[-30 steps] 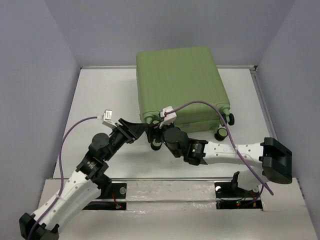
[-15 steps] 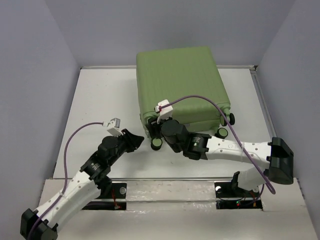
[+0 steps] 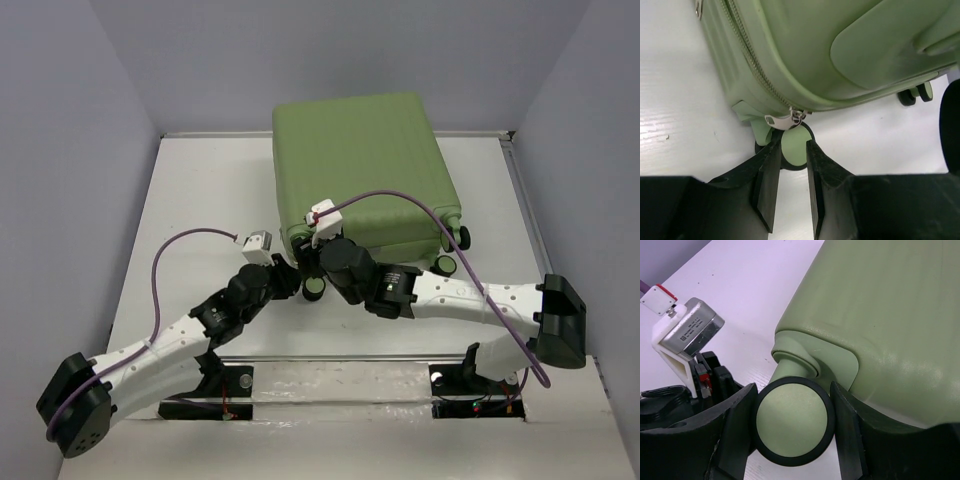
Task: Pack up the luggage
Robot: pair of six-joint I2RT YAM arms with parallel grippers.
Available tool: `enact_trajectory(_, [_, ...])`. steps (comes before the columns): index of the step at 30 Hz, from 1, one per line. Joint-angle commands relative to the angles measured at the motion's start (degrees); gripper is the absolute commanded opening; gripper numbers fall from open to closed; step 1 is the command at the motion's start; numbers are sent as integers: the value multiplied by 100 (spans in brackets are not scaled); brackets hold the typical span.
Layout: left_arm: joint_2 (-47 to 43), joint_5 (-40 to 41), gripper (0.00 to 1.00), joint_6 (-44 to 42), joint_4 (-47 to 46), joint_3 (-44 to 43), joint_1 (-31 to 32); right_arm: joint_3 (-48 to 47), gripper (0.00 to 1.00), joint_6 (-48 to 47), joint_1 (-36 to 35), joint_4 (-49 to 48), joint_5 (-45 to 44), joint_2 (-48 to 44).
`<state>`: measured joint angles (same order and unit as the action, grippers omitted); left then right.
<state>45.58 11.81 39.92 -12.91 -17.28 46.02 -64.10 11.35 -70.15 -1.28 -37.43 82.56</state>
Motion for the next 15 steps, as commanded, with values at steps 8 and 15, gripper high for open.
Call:
enact_trajectory(8, [468, 1411, 38, -564, -625, -671, 214, -235, 7, -10, 28, -145, 122, 31])
enact_trajectory(15, [891, 1560, 37, -819, -836, -821, 241, -191, 7, 51, 28, -197, 192, 58])
